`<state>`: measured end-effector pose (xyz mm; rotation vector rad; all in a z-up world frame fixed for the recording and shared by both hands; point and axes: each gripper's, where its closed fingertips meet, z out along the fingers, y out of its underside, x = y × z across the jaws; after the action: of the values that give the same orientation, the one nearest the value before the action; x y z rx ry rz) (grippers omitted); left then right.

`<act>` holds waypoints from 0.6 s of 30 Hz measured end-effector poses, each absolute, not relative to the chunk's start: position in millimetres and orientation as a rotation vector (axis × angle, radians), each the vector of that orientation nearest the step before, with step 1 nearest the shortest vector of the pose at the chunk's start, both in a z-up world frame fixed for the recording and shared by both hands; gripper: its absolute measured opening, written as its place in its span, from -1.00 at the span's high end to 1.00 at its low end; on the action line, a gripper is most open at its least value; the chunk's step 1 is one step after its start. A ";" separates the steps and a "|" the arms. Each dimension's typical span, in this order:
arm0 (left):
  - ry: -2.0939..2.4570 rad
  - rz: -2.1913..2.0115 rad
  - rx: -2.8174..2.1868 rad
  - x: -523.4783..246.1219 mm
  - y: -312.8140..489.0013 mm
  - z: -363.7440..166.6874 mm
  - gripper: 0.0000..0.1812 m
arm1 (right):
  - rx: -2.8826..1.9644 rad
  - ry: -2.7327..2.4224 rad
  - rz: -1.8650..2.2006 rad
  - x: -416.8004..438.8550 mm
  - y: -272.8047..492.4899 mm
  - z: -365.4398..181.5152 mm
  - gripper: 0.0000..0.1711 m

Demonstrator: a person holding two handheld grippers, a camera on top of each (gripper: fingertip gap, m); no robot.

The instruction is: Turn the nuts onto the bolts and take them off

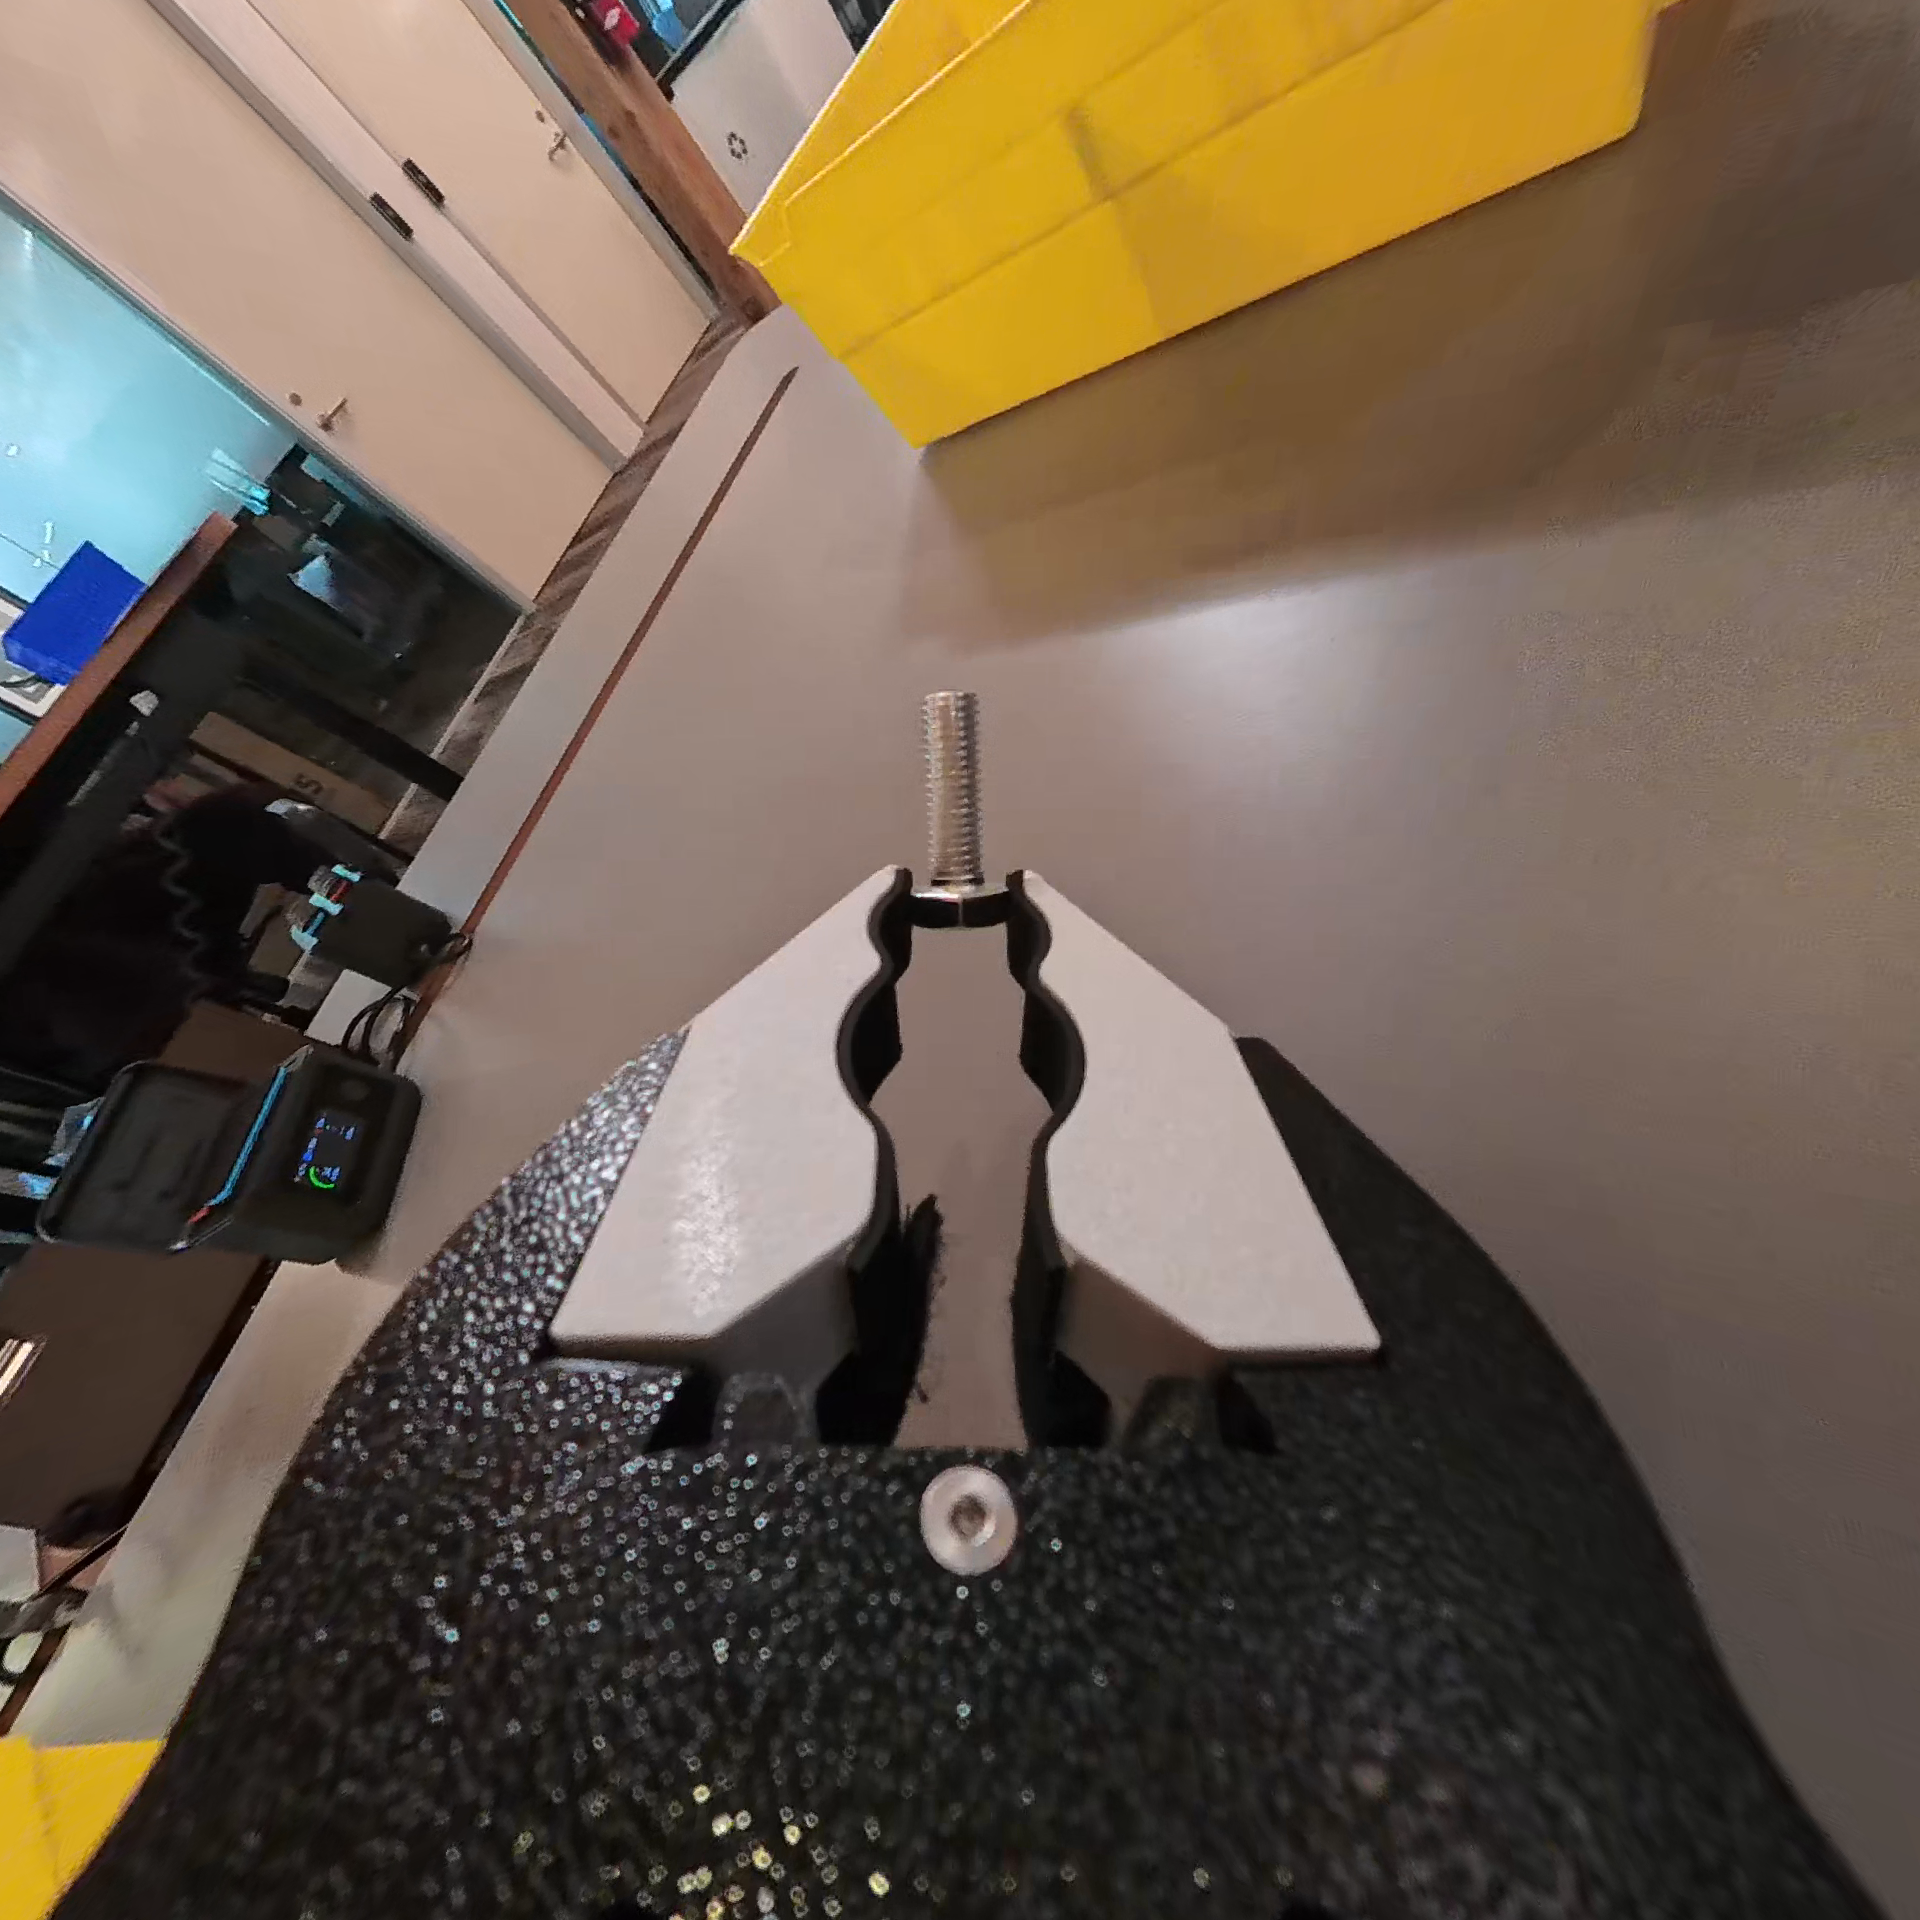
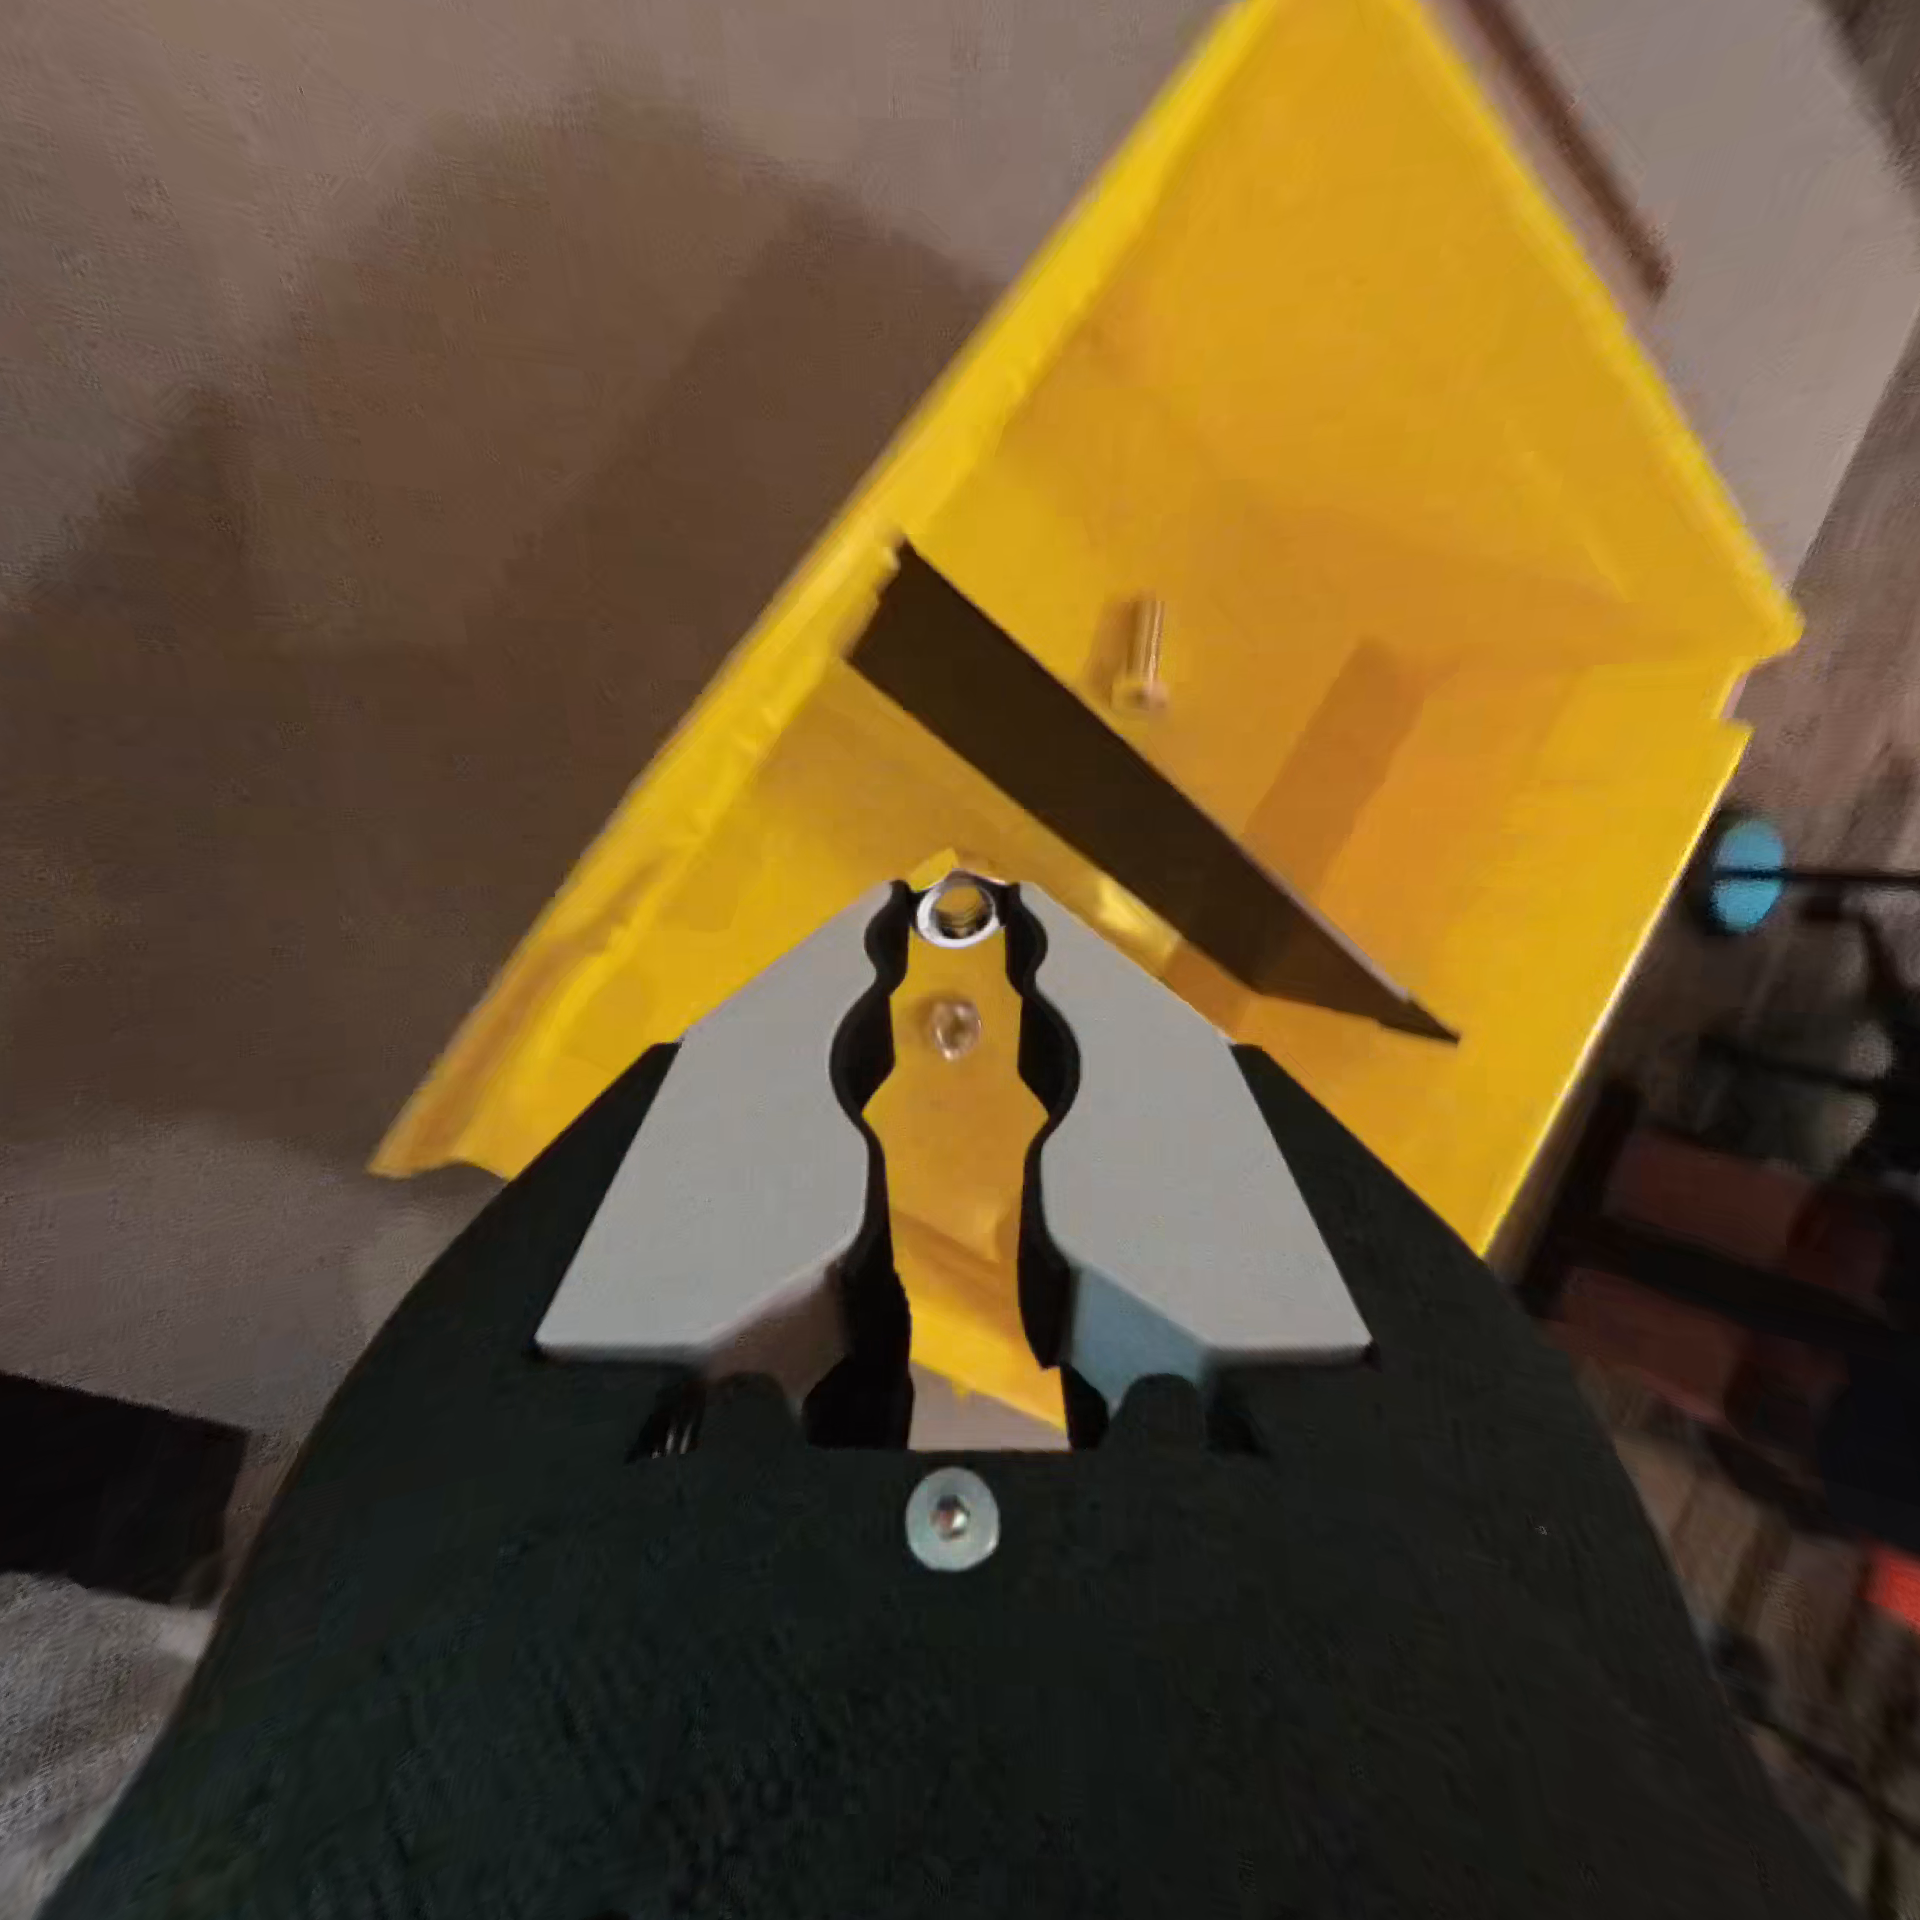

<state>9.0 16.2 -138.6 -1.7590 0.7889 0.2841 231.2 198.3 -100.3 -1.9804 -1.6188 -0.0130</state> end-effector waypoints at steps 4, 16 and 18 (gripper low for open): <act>0.774 0.249 -1.743 12.0 16.3 -134.3 0.83 | -2.299 -1.650 -0.169 286.7 229.6 -150.6 0.80; 0.749 0.243 -1.664 19.6 14.9 -117.9 0.83 | -2.169 -1.353 -0.253 286.5 235.2 -102.2 0.54; 0.711 0.220 -1.629 20.8 14.8 -109.9 0.82 | -1.942 -1.252 -0.024 238.2 210.0 -58.2 0.62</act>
<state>20.8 14.8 -109.9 -1.6289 0.7114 0.2205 238.2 210.0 -58.2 -1.9421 -1.2519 -0.0241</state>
